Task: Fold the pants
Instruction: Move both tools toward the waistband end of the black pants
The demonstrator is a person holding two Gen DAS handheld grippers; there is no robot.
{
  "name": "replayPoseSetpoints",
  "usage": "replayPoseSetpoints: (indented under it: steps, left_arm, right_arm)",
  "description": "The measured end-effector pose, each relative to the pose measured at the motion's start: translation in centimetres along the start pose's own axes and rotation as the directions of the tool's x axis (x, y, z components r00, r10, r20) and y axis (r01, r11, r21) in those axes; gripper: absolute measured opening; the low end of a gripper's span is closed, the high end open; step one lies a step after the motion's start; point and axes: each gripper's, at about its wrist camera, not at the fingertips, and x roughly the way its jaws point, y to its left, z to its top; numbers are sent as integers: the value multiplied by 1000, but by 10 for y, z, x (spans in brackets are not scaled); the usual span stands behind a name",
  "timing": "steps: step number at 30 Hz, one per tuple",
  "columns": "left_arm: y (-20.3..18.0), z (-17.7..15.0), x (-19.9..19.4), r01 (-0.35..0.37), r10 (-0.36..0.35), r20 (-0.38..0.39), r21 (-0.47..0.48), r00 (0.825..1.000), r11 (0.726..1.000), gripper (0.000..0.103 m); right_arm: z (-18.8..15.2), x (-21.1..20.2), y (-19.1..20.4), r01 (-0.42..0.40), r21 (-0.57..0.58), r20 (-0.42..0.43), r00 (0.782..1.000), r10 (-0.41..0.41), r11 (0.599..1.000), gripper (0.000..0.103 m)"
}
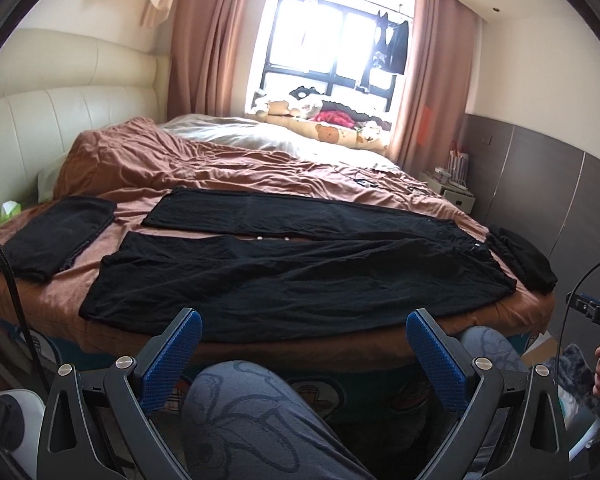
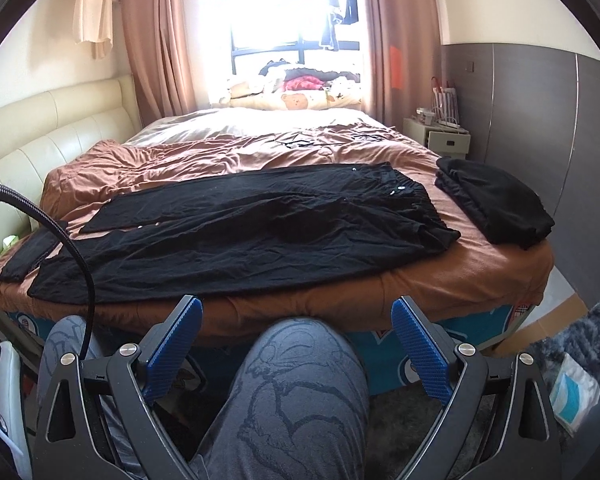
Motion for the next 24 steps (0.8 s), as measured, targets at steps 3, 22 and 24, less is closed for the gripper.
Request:
replayPoseSetpoints:
  steps: [3,22,24]
  left_arm:
    - [19,4,8,-39,38,-30,-33,999,999,103]
    - [123,25,75,-308,237,-307,-207,922,929,103]
    - [127,28,81,-311,235,-320,-212,918,926,103]
  right_arm:
    - [13,6,-5,5,12,-19,1000,-5,1000,96]
    - [57,81,-40,-15,87,-83,996,22,996,96]
    - [59,90,-46,-8,106,-100,995,19,994,96]
